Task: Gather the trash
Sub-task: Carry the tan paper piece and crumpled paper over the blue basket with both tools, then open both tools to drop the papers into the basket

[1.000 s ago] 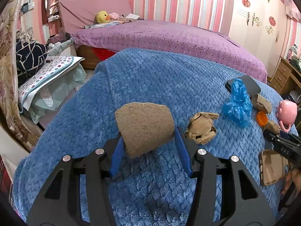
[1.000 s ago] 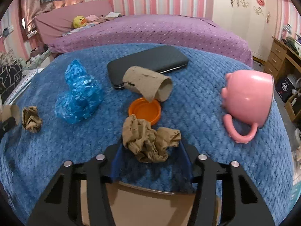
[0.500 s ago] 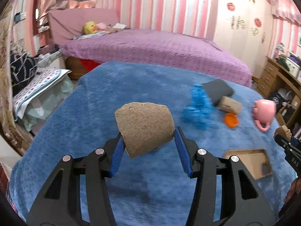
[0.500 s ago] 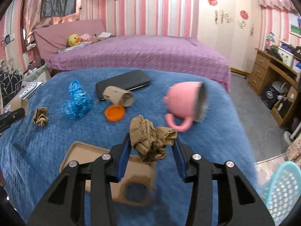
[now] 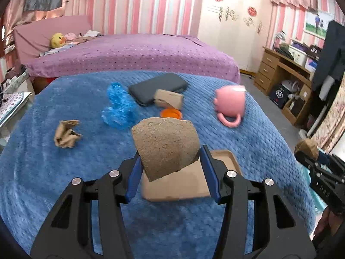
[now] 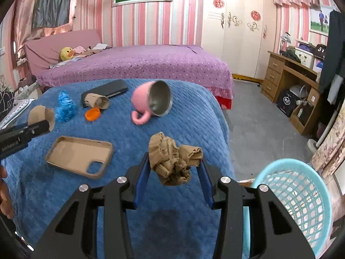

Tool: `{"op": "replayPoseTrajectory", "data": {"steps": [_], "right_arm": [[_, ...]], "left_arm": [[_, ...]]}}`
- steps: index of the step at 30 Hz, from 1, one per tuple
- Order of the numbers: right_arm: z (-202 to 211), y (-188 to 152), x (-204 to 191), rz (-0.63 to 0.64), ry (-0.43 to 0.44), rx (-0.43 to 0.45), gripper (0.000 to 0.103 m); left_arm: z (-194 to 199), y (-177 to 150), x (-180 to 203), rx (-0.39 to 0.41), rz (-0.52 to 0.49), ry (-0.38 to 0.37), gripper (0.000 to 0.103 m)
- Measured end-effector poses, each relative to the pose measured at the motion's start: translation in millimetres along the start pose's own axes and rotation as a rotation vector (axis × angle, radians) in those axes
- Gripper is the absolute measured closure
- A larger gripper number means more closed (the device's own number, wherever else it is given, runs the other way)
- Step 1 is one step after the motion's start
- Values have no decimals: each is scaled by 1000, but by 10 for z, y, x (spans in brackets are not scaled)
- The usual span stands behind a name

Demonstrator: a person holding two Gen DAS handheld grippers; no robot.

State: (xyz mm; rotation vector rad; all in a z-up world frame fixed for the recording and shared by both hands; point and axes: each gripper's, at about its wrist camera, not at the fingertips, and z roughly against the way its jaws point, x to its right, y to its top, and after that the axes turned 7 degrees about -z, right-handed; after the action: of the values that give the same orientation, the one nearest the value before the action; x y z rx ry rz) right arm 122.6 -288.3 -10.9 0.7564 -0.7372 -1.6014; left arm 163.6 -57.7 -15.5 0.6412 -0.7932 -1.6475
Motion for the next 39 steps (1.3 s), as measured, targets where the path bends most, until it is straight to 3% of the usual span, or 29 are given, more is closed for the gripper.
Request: {"op": "replayPoseTrajectory", "data": {"steps": [5,9,18,31,39], "right_arm": [[50,35,231,-20,-4,19,60],[87,59,464,-38,-11,30,60],[218,40,1098,-79,-94,55,60],[421,-160,2176,-187,-218,69,60],[448,-256,2575,-195,-268,69,60]], "left_arm": [[-38,-59,178,-21,10,-26,53],[-53,-43,291,-10,10,1,53],[-4,61,804,36,-37,-19,53],[-142,-89,2090,34,-137,-208,53],[-142,-197,2842,47,-241,-308,53]]}}
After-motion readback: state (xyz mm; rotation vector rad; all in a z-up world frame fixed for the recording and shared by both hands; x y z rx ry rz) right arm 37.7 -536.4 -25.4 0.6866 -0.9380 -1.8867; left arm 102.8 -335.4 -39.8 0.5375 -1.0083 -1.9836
